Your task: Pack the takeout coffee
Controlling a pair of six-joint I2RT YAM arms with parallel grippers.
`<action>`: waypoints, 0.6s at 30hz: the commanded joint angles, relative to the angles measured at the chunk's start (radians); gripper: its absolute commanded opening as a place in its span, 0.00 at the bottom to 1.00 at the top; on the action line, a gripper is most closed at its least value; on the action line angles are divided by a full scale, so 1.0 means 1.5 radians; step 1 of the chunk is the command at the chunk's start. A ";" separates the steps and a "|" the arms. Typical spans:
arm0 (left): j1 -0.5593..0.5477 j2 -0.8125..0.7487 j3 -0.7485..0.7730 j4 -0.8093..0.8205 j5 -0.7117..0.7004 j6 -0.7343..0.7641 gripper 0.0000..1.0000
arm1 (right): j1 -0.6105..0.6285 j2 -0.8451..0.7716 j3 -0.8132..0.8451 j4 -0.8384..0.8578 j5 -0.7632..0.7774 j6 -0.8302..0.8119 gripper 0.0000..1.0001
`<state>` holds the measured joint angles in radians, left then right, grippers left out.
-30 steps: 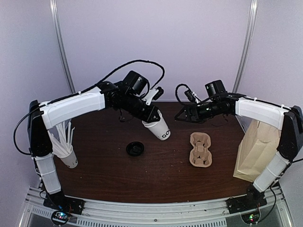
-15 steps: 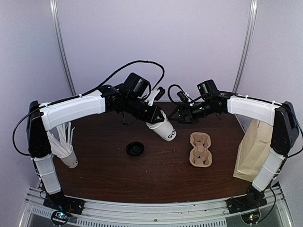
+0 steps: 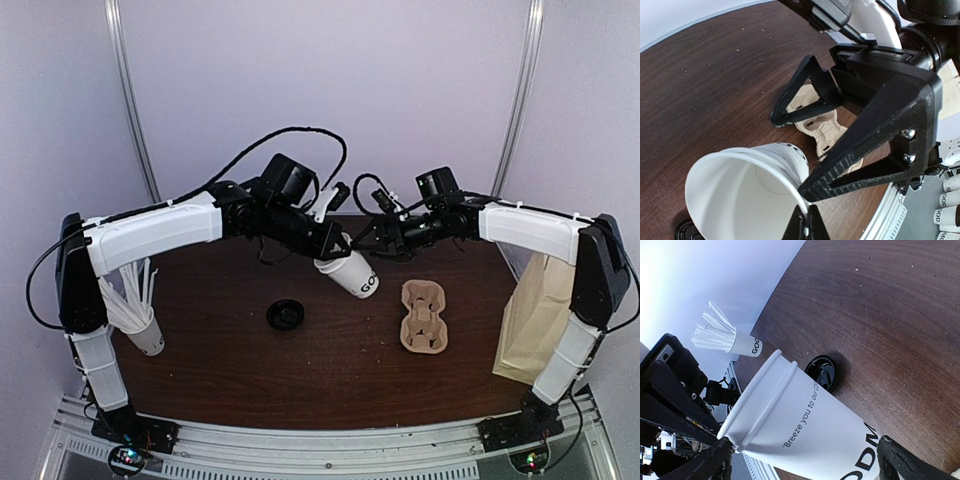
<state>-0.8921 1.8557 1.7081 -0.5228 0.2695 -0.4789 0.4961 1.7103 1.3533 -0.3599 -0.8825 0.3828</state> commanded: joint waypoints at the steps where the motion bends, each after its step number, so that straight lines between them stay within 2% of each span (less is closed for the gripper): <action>1: -0.006 -0.025 -0.009 0.038 0.013 -0.008 0.00 | 0.003 0.021 0.012 0.016 -0.022 0.019 1.00; 13: -0.014 -0.036 -0.008 0.039 -0.040 -0.005 0.00 | 0.005 0.091 0.040 -0.150 0.159 -0.032 1.00; 18: -0.016 -0.040 -0.008 0.036 -0.062 -0.002 0.00 | 0.005 0.112 0.047 -0.175 0.172 -0.044 1.00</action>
<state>-0.8989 1.8534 1.6752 -0.5564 0.1932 -0.4862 0.4965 1.8435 1.4075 -0.5343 -0.7147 0.3515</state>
